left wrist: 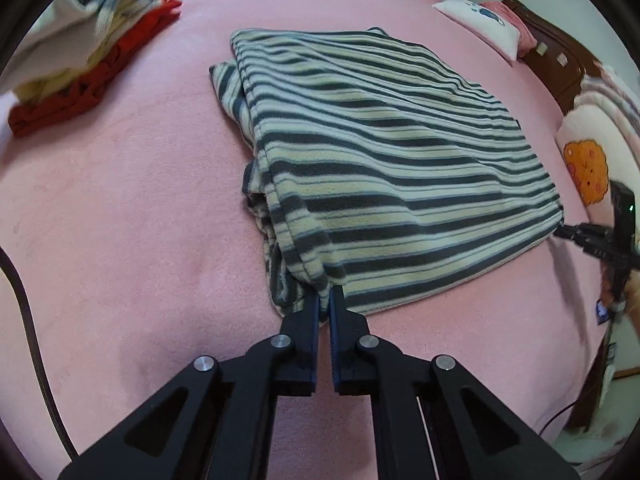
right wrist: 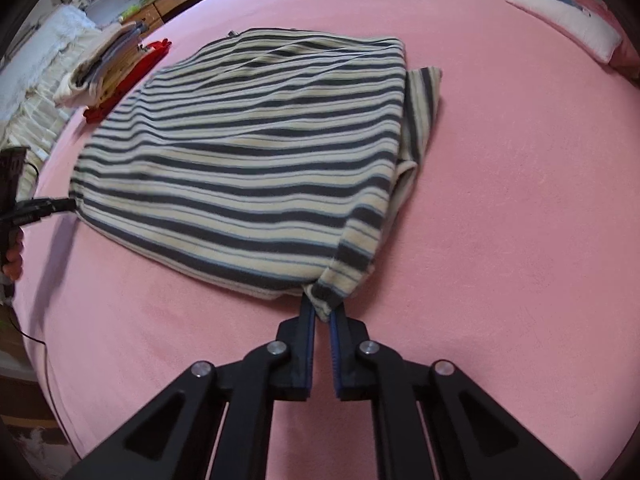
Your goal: Fold small clothes
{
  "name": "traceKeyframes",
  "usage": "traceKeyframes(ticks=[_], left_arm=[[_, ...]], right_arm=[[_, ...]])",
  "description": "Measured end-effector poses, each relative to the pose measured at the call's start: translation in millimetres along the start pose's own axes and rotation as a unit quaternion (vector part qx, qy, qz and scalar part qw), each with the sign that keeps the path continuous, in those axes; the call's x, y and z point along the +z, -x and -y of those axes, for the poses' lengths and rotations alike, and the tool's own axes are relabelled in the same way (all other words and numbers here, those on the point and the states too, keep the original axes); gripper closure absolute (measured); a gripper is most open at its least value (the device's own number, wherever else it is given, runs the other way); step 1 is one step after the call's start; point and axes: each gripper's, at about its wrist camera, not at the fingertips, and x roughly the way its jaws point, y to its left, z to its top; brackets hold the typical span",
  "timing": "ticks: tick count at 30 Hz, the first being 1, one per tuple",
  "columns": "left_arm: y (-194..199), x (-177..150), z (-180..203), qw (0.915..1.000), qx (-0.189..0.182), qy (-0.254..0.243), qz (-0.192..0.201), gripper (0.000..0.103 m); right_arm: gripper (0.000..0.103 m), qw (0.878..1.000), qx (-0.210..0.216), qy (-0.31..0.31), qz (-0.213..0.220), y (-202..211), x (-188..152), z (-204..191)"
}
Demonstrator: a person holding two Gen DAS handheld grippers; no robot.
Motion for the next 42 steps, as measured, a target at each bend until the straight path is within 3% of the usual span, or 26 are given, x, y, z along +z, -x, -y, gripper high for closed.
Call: traceKeyframes(ticks=[5,10,14,17,20,23,27,30,34,37,39,42], left_arm=[[-0.9,-3.5,-4.6,0.9983,0.055,-0.021,-0.006,0.101],[-10.9,-8.7,-2.5,0.9970,0.069,-0.034,-0.015,0.101],[-6.8,-14.7,-0.5,0.9973,0.068,-0.023,-0.011,0.100],[4.6,-23.1,-1.1,0.9948,0.097,-0.014,-0.025,0.097],[23.4,-28.0,-7.7,0.9934,0.111,0.017,-0.022,0.084],[49.0,-18.2,1.7,0.9937,0.102,0.042,0.017,0.071],[57.0,15.8,39.9,0.9929,0.083,0.011,0.085,0.041],[38.6,42.8,64.9,0.9926,0.057,-0.010,0.107,0.041],[-10.9,62.3,76.6,0.9952,0.052,-0.020,0.080,0.041],[-38.2,58.9,62.9,0.9962,0.072,-0.015,0.045,0.046],[-50.1,53.1,51.2,0.9965,0.078,-0.010,0.029,0.056],[-48.4,47.7,44.6,0.9975,0.063,-0.006,0.032,0.056]], right_arm=[[0.101,0.998,-0.047,0.019,-0.023,4.2,-7.5,16.9],[0.103,0.992,-0.105,0.041,-0.064,-15.2,-24.9,31.0],[0.103,0.993,-0.111,0.015,-0.037,1.7,-23.9,27.8],[0.103,0.996,-0.094,0.003,-0.009,23.6,-10.5,13.6],[0.103,0.997,-0.079,0.009,0.018,40.1,9.3,-5.2],[0.103,0.997,-0.056,0.013,0.041,45.3,35.2,-25.1],[0.103,0.997,-0.060,0.015,0.052,23.1,67.1,-52.6],[0.103,0.997,-0.058,0.011,0.058,1.0,83.0,-62.2],[0.103,0.997,-0.066,-0.003,0.042,-31.1,85.8,-62.3],[0.103,0.996,-0.081,-0.006,0.024,-45.9,77.1,-54.5],[0.103,0.996,-0.081,-0.012,0.023,-48.4,70.0,-46.5],[0.103,0.997,-0.068,-0.033,0.026,-43.9,64.2,-35.0]])
